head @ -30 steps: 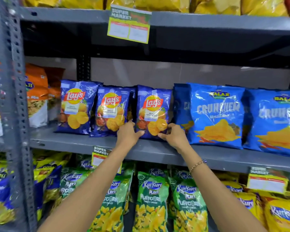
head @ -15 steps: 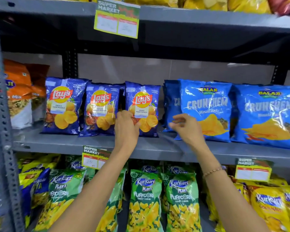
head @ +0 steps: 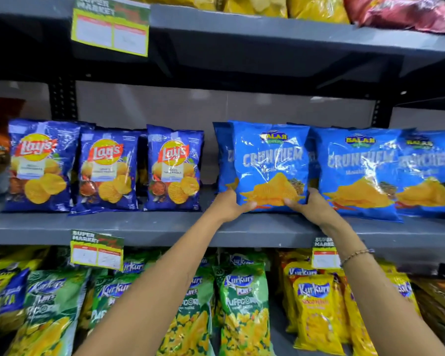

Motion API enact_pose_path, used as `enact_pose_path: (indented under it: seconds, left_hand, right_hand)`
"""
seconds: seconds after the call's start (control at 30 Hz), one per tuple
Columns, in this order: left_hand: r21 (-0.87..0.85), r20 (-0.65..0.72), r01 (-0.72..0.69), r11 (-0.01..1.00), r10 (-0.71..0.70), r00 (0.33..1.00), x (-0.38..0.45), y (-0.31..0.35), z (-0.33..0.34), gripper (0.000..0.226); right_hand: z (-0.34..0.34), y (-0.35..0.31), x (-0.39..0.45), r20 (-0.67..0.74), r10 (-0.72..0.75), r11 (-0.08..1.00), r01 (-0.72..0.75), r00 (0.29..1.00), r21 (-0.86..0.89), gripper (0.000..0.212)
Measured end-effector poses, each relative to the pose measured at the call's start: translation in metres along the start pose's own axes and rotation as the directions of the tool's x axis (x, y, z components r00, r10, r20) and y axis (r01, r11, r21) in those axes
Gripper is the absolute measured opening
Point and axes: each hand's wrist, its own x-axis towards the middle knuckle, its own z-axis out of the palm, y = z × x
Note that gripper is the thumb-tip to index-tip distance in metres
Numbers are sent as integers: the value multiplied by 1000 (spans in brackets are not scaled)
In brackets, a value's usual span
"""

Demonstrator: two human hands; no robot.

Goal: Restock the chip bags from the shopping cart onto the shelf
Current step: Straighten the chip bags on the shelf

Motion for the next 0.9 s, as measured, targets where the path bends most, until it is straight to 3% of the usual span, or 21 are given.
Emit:
enact_pose_path:
  seconds: [0.13,0.33,0.53,0.63,0.7,0.77,0.83,0.9]
  left_hand:
    - [-69,-159,-23,997,12,987,-3,-7,-3,59]
    - [-195,-176,52,979,-87,980,-8,-22,-12,52]
    - [-167,-149,94,981,-120,982,-7,-18,-12,51]
    - [-73,-168,80,994,-91,982,-16,-13,-10,56]
    - [52,-308,59,997,-41,951,-26,-7,-5,60]
    - [137,-486,19,990,50,872,-36,8,3,54]
    - [140,-574,-106,984,168,801,-38,31,12,40]
    - [131,-574,-242,961,272,772,-30,61,22,29]
  right_hand:
    - [5,1,6,-28,-28,996,30,999,84,63]
    - [23,-10,7,46,-54,989,47,997,140,82]
    - [21,-12,6,71,-67,993,59,995,102,88]
    - [16,-13,-1,63,-80,995,76,995,62,90]
    - [3,-11,-9,2,-111,992,111,994,55,87]
    - [-21,-7,-17,-127,-169,982,178,977,64,74]
    - [-54,1,-25,-322,-224,969,247,920,29,60]
    - [-90,15,-27,-523,-249,966,246,815,-77,57]
